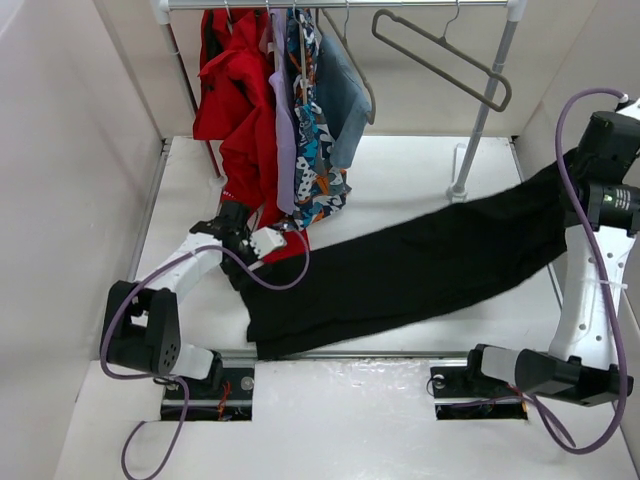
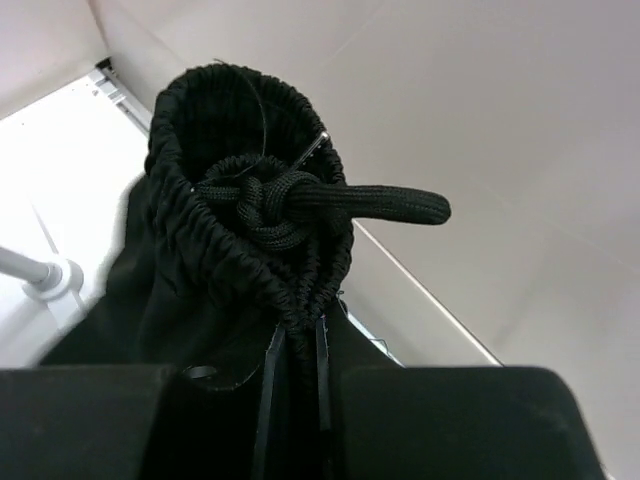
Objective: Place the trousers on the hanger
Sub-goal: Fold the trousers at the center of the board.
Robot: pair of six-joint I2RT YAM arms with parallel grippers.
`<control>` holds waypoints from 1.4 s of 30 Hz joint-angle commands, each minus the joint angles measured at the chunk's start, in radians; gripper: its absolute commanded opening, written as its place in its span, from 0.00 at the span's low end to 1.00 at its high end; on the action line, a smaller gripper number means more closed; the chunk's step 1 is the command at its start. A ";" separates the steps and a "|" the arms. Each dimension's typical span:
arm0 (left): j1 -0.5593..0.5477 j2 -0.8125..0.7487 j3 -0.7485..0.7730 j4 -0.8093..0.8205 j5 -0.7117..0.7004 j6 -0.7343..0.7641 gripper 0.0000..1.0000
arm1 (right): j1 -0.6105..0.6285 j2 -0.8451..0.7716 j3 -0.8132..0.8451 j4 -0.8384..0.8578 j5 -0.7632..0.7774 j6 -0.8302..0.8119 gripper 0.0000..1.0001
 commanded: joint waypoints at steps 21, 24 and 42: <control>-0.108 0.148 0.012 0.122 0.030 -0.146 0.71 | 1.301 0.110 -0.252 -0.195 0.234 0.817 0.00; -0.108 0.139 0.012 0.131 0.052 -0.146 0.63 | 1.435 0.232 -0.217 -0.195 0.216 0.907 0.00; -0.090 0.157 -0.017 0.164 0.090 -0.136 0.35 | 1.538 0.454 -0.064 -0.006 0.180 0.963 0.00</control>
